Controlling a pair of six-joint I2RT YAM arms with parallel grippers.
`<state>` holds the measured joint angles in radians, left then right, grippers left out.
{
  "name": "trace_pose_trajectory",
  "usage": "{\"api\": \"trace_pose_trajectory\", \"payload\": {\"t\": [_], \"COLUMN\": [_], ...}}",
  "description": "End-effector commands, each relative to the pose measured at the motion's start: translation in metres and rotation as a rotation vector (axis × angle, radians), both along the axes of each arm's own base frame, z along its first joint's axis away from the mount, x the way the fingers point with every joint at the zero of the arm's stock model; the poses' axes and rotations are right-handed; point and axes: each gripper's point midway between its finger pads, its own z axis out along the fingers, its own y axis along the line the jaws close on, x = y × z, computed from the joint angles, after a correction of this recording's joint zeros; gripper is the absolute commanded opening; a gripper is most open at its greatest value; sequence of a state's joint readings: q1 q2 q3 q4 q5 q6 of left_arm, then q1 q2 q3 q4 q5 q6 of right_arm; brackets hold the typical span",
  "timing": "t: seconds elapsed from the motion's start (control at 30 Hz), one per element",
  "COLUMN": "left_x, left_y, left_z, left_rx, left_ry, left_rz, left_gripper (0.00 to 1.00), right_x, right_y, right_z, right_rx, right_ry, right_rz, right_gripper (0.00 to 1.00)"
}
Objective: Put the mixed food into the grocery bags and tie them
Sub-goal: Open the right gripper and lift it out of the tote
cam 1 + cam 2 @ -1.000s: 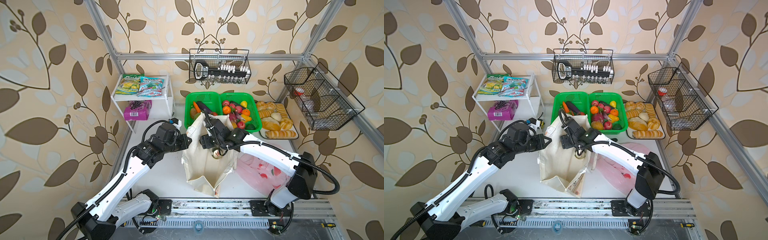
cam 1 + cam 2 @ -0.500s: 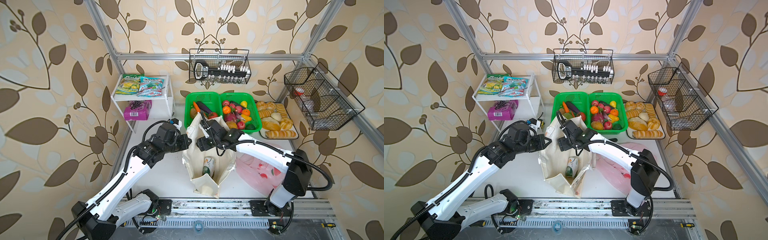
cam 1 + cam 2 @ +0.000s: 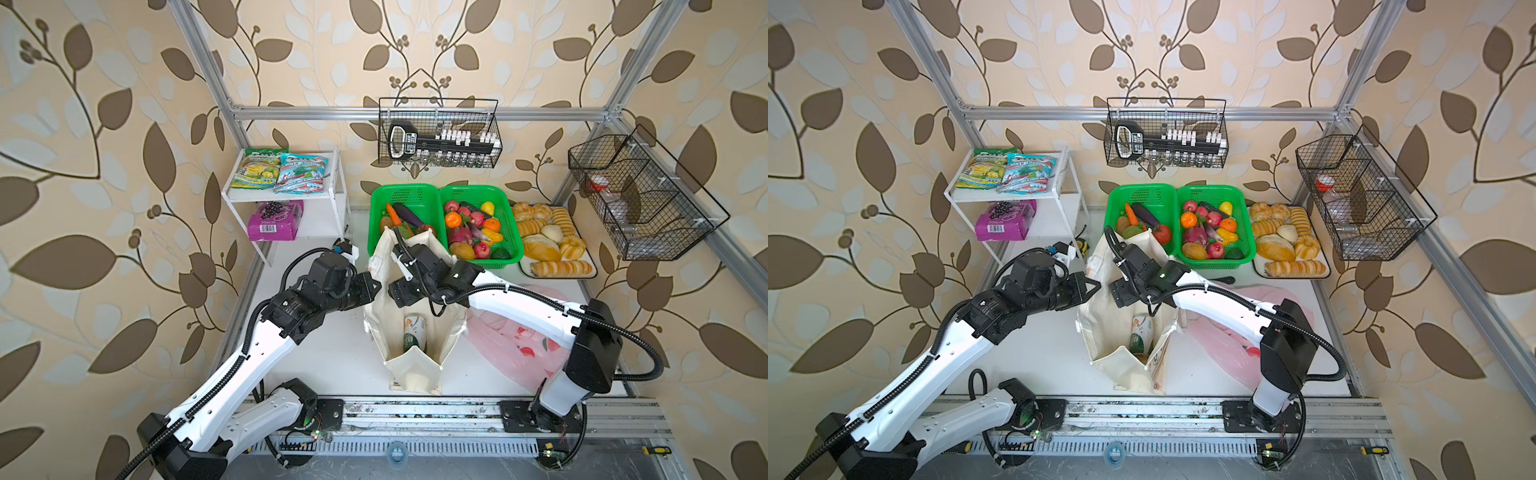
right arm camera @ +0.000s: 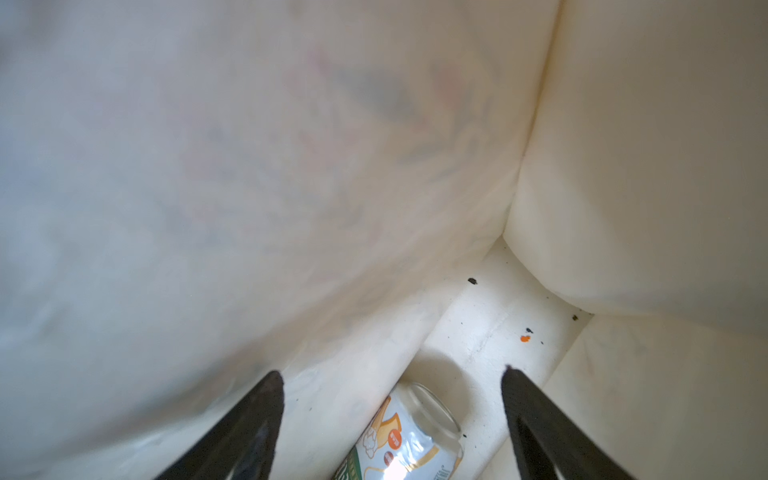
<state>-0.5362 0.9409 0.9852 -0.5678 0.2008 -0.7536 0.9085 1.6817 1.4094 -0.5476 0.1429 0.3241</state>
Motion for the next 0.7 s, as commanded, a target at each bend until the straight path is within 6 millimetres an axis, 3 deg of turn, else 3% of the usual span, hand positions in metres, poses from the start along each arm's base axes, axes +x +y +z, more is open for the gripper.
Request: {"api": "trace_pose_trajectory", "payload": {"t": [0.0,0.07,0.47,0.67], "left_x": [0.011,0.011,0.008,0.006], "left_y": [-0.001,0.000,0.004,-0.009], "left_z": [0.032,0.032,0.017,0.034], "left_rx": [-0.099,-0.088,-0.068,-0.081], "left_ry": [-0.100,-0.098,-0.104,-0.263], "left_rz": [0.051,0.057,0.056,-0.064], "left_gripper": [0.00,0.00,0.00,0.00], "right_x": [-0.009,-0.013,-0.042,-0.051], "right_y": [0.002,0.003,-0.004,-0.018], "right_z": [-0.001,0.004,0.079,0.122], "right_rx": [-0.052,-0.036,0.201,0.303], "right_ry": [-0.121,-0.162,-0.294,-0.359], "right_rz": [0.048,0.069,0.172,0.156], "right_gripper": [0.83,0.83,0.83,0.83]}}
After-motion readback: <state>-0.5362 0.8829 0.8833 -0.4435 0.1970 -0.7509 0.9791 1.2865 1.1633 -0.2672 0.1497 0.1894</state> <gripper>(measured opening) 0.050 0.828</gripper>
